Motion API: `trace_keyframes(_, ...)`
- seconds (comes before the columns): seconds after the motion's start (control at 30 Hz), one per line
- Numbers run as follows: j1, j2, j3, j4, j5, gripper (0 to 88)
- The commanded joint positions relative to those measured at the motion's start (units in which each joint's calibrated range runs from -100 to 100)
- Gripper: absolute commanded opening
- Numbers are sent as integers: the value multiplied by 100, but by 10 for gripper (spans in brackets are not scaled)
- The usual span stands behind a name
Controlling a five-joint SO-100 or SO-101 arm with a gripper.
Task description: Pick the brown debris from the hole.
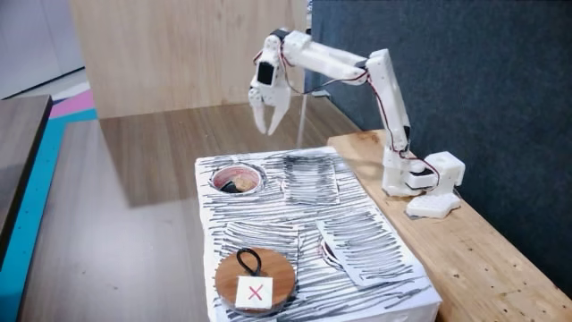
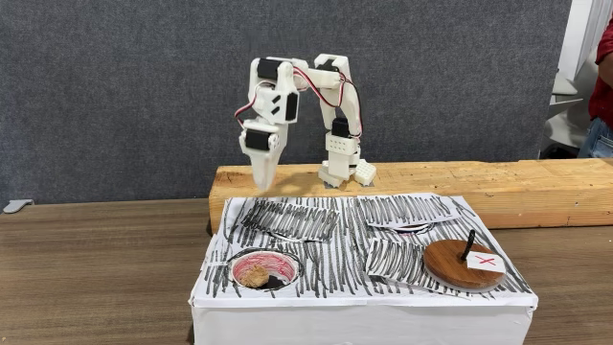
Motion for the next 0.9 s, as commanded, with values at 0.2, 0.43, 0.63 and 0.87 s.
trace_keyframes(0.2,-595,983,-797,-634,9,61)
trace_keyframes(0.43,-588,1226,-869,-634,-48,175)
trace_keyframes(0.63,-559,1302,-815,-634,-27,226)
trace_keyframes(0.87,-552,1871,-869,-634,-42,227)
